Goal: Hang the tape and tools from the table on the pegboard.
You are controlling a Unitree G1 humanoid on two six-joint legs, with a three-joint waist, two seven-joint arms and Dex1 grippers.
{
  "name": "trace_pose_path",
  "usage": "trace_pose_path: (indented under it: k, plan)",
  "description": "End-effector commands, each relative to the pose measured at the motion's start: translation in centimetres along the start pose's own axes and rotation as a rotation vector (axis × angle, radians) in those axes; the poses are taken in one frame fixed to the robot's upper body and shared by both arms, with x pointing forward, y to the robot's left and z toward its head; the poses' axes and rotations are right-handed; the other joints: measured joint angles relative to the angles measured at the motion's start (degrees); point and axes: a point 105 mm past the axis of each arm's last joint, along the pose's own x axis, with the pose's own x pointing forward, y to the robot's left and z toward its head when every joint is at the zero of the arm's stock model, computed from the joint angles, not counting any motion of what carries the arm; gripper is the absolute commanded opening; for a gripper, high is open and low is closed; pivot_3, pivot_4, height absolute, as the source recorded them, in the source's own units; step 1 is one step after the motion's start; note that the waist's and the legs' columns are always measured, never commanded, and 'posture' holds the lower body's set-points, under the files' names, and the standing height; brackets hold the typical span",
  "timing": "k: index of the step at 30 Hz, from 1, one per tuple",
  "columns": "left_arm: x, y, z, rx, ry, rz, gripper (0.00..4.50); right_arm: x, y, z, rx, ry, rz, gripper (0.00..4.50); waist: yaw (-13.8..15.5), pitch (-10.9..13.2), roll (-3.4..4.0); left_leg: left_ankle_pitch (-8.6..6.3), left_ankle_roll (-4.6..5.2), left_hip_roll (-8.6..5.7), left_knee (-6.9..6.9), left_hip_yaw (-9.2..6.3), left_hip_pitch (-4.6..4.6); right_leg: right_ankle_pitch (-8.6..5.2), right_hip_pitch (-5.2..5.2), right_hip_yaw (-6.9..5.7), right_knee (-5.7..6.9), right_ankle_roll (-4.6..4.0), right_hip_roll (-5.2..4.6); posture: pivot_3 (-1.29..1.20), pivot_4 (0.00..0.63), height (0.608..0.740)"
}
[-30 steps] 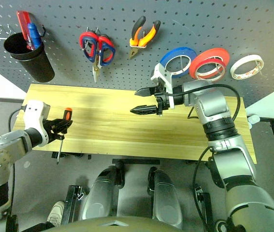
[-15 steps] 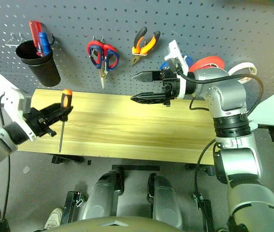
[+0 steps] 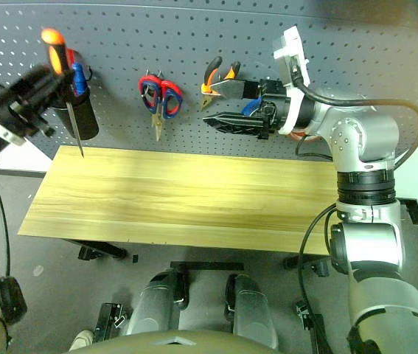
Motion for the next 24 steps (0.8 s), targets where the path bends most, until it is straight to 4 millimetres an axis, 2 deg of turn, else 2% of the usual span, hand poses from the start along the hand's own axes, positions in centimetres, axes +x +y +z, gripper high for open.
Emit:
trace_pose_path:
  k: [1, 8, 12, 16, 24]
  plan:
    - [0.5, 1.6, 3.1, 0.132, -0.118, 0.049, 0.94, 0.9, 0.7, 2.8, -0.077, -0.088, 0.043, 4.50, -0.1, -0.3, -0.01, 0.01, 0.01, 0.00, 0.01, 0.00, 0.01, 0.00, 0.00, 0.00, 0.02, 0.00, 0.00, 0.05, 0.065, 0.730]
    - [2.3, 3.3, 5.5, 0.223, -0.246, 0.096, 0.94, 1.3, 0.7, 2.8, -0.087, -0.088, 0.050, 4.50, 0.0, -0.9, -0.11, 0.13, -0.14, -0.02, 0.03, 0.04, 0.03, 0.02, 0.02, 0.03, 0.08, 0.04, 0.00, 0.06, 0.062, 0.730]
    - [2.8, 4.7, 5.5, 0.266, -0.262, 0.139, 0.94, 1.3, 0.7, 2.5, -0.084, -0.080, 0.046, 4.50, 0.0, -1.0, -0.12, 0.14, -0.13, -0.02, 0.06, 0.04, 0.03, 0.04, 0.02, 0.03, 0.11, 0.05, 0.00, 0.05, 0.063, 0.730]
    - [2.8, 6.9, 4.1, 0.282, -0.230, 0.213, 0.94, 1.2, 0.8, 2.4, -0.076, -0.076, 0.048, 4.50, -0.1, -1.3, -0.02, 0.17, -0.17, -0.02, 0.07, 0.05, 0.05, 0.04, 0.01, 0.04, 0.19, 0.05, 0.00, 0.04, 0.065, 0.730]
    - [2.6, 8.5, 0.8, 0.281, -0.152, 0.249, 0.94, 1.3, 0.3, 1.5, -0.055, -0.044, 0.036, 4.50, -0.1, -1.5, -0.03, 0.16, -0.14, -0.02, 0.15, 0.06, 0.06, 0.04, 0.00, 0.06, 0.30, 0.05, 0.00, 0.03, 0.069, 0.730]
